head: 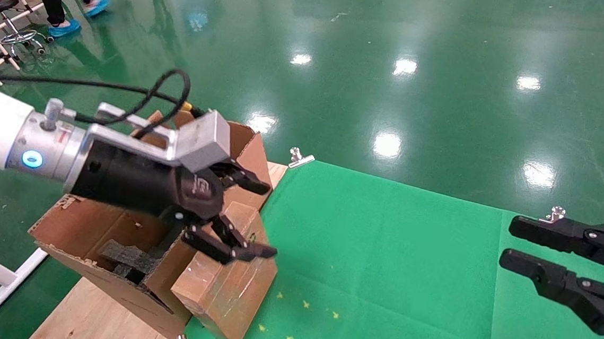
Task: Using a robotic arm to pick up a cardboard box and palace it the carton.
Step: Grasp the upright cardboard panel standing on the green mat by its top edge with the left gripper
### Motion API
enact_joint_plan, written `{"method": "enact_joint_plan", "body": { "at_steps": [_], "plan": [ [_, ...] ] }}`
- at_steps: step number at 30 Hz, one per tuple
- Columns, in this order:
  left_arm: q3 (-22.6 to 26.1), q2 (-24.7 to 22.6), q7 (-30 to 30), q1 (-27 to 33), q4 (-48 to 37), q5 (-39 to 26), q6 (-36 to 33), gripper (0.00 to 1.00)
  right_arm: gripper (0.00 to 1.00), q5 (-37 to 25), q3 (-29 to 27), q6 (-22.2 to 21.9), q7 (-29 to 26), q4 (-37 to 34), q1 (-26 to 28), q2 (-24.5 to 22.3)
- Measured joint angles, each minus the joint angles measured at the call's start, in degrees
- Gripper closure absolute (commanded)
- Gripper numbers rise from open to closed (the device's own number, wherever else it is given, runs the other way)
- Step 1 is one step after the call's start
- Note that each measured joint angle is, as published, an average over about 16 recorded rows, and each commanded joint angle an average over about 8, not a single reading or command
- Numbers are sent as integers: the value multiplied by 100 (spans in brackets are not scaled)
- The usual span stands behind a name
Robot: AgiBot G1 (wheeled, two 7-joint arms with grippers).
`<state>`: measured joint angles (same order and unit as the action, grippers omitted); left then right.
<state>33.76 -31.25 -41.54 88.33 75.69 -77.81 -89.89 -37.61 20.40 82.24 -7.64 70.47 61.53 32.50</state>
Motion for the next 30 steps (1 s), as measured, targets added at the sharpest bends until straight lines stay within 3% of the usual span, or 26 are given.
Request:
{"method": "enact_joint_plan", "body": {
  "at_steps": [17, 30],
  "plan": [
    [1476, -155, -2523, 1075, -222, -912, -87, 0, 100, 0, 0, 0, 0, 0, 0, 0],
    [2512, -180, -3353, 1404, -248, -913, -56, 0, 100, 0, 0, 0, 0, 0, 0, 0]
  ]
}}
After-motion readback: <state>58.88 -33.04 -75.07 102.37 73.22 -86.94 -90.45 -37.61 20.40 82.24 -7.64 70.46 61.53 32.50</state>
